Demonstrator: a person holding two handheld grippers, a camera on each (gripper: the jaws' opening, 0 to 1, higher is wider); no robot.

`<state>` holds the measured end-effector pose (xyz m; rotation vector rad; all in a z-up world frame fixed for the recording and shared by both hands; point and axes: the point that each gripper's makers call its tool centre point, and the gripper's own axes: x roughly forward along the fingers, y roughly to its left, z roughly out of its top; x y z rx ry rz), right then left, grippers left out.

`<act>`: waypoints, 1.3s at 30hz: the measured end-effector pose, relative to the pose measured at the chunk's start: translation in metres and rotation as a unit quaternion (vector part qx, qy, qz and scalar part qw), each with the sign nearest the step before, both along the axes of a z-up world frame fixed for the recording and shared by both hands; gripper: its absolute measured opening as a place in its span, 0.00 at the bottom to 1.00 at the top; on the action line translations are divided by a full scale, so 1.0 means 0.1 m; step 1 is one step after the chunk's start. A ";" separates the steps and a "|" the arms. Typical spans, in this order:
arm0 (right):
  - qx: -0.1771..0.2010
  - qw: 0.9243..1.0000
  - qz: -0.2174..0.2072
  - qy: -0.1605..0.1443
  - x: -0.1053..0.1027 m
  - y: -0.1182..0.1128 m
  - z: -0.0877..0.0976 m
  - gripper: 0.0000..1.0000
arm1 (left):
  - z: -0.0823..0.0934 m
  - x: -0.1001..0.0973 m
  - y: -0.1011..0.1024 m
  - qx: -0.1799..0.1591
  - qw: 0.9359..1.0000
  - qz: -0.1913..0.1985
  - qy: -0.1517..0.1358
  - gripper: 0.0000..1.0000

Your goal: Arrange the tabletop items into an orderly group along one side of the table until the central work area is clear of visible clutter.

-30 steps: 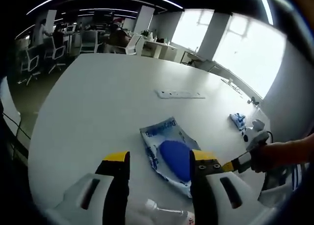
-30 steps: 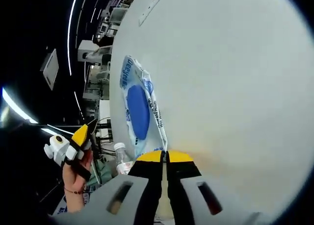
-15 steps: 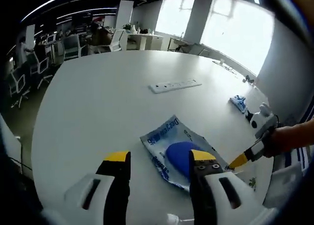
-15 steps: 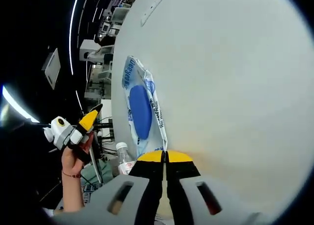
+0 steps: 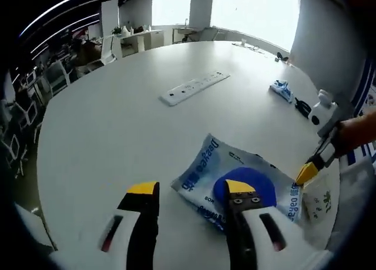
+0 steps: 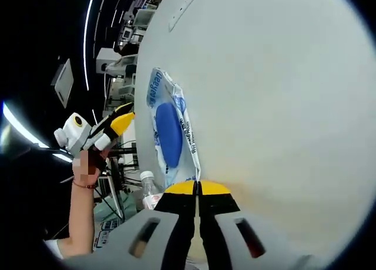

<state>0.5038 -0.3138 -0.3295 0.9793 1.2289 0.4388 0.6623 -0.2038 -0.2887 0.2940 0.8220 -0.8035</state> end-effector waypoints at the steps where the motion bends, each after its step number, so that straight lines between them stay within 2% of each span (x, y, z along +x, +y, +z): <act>1: 0.000 1.000 0.000 0.000 0.00 0.00 0.00 0.00 | -0.01 0.00 -0.02 0.003 1.000 -0.008 -0.001 0.43; 4: 0.001 1.000 -0.001 0.001 0.00 -0.01 0.00 0.00 | -0.08 0.01 -0.04 0.015 1.000 -0.023 0.007 0.43; 14: 0.028 0.999 -0.031 0.019 -0.01 0.00 -0.06 0.00 | -0.12 0.04 -0.08 0.007 0.999 -0.030 0.011 0.44; 24: 0.042 0.998 -0.033 0.029 -0.01 0.02 -0.07 0.02 | -0.16 0.04 -0.09 0.007 0.999 -0.034 0.012 0.44; 28: 0.050 0.998 -0.028 0.032 -0.04 0.05 -0.06 0.08 | -0.17 0.04 -0.08 0.005 0.999 -0.033 0.012 0.44; 35: 0.058 0.997 -0.021 0.043 -0.09 0.07 -0.08 0.08 | -0.17 0.03 -0.08 0.007 0.999 -0.037 0.009 0.45; 39: 0.070 0.996 -0.032 0.052 -0.10 0.09 -0.09 0.07 | -0.16 0.04 -0.08 0.005 0.999 -0.036 0.006 0.45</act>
